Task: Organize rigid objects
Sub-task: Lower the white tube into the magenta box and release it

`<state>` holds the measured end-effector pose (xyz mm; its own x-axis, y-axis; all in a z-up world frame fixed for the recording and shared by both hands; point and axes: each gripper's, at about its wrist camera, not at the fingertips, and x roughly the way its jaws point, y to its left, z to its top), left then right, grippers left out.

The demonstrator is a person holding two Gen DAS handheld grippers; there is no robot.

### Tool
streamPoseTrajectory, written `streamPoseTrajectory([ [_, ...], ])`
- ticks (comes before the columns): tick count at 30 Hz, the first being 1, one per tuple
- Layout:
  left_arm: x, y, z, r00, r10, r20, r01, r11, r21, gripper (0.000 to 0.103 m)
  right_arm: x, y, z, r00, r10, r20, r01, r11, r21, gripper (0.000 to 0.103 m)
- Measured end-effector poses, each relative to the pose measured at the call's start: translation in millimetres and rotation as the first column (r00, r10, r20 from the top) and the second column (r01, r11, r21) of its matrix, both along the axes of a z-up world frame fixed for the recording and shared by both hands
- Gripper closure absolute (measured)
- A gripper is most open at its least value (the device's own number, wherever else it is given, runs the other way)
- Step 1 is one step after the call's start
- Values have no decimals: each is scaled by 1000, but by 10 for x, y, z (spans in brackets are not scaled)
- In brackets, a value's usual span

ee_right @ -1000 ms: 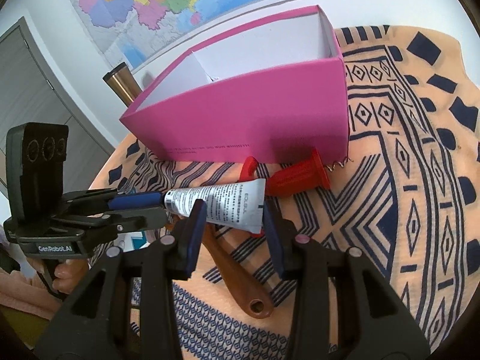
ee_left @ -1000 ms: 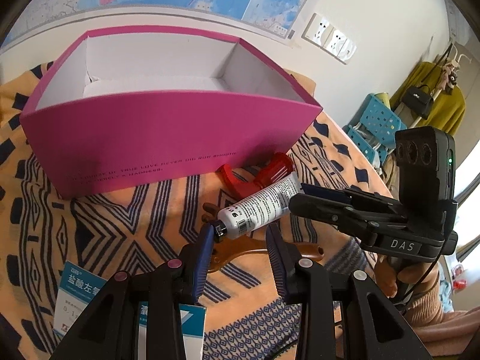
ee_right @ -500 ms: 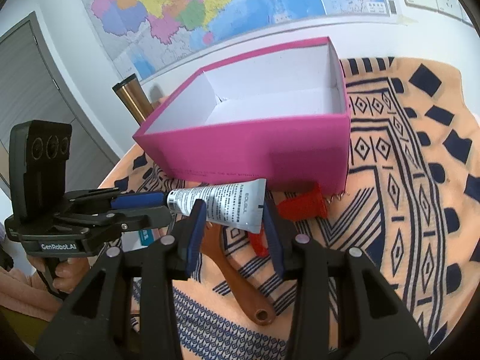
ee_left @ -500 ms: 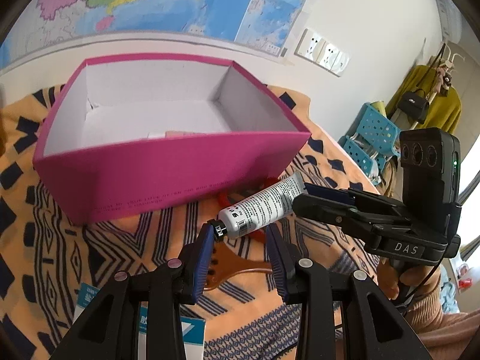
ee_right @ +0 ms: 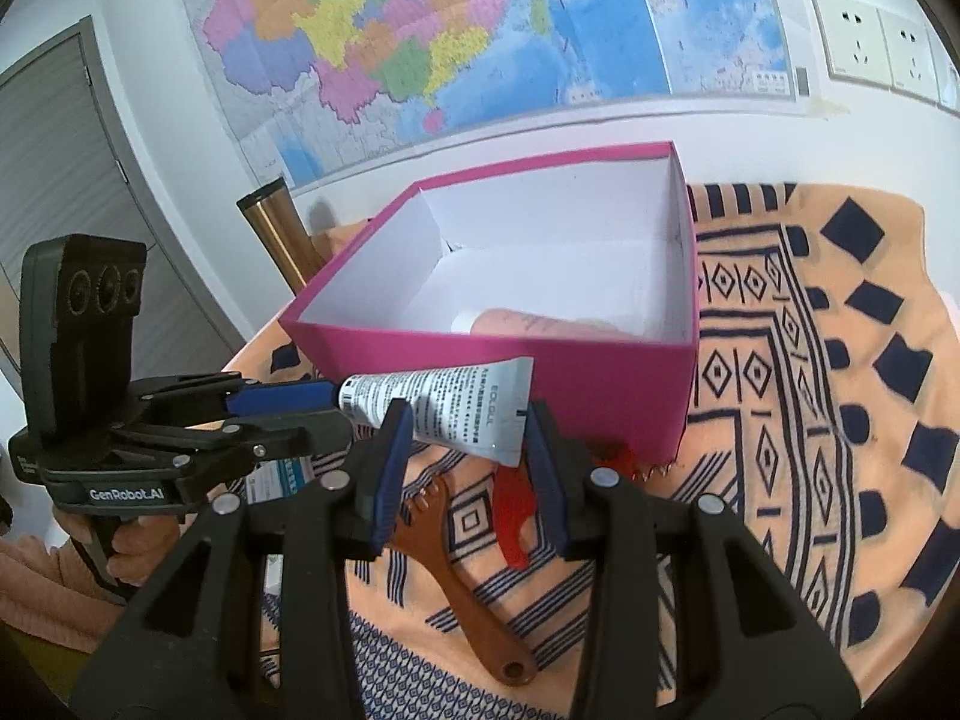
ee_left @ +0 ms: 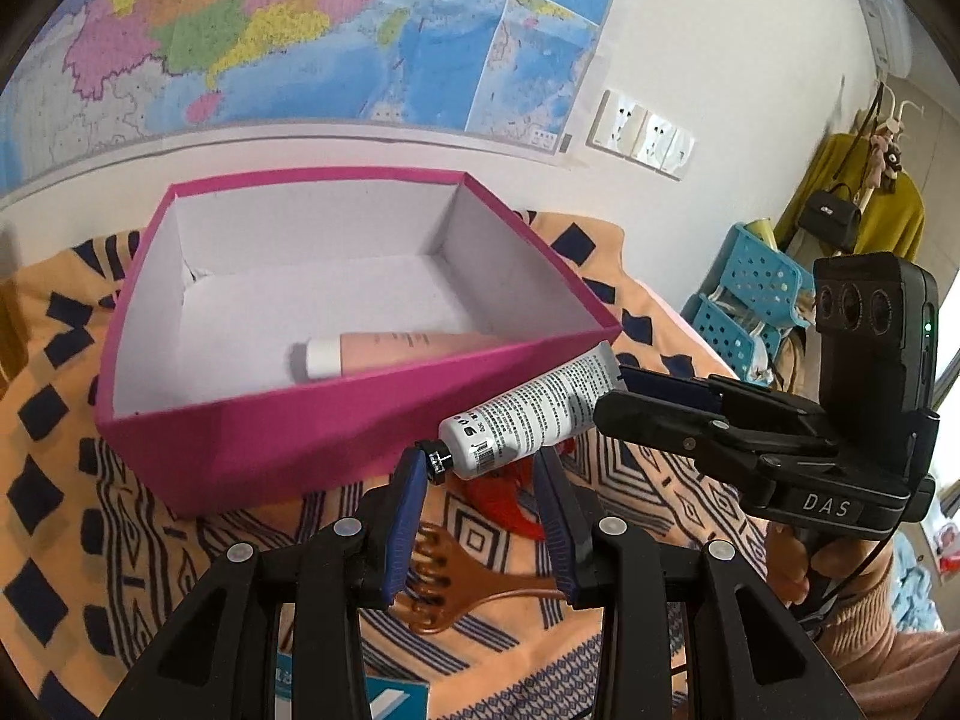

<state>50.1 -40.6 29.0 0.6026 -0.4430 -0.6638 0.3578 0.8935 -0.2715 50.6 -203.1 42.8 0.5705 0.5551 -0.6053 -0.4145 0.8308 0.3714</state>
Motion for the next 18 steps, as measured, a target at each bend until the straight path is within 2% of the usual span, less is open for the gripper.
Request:
streamPoseTrajectory([
  [18,354,16,183,999,29,41,-30,999,22,67,308,22,146,999,-4,54,5,1000,-21,61],
])
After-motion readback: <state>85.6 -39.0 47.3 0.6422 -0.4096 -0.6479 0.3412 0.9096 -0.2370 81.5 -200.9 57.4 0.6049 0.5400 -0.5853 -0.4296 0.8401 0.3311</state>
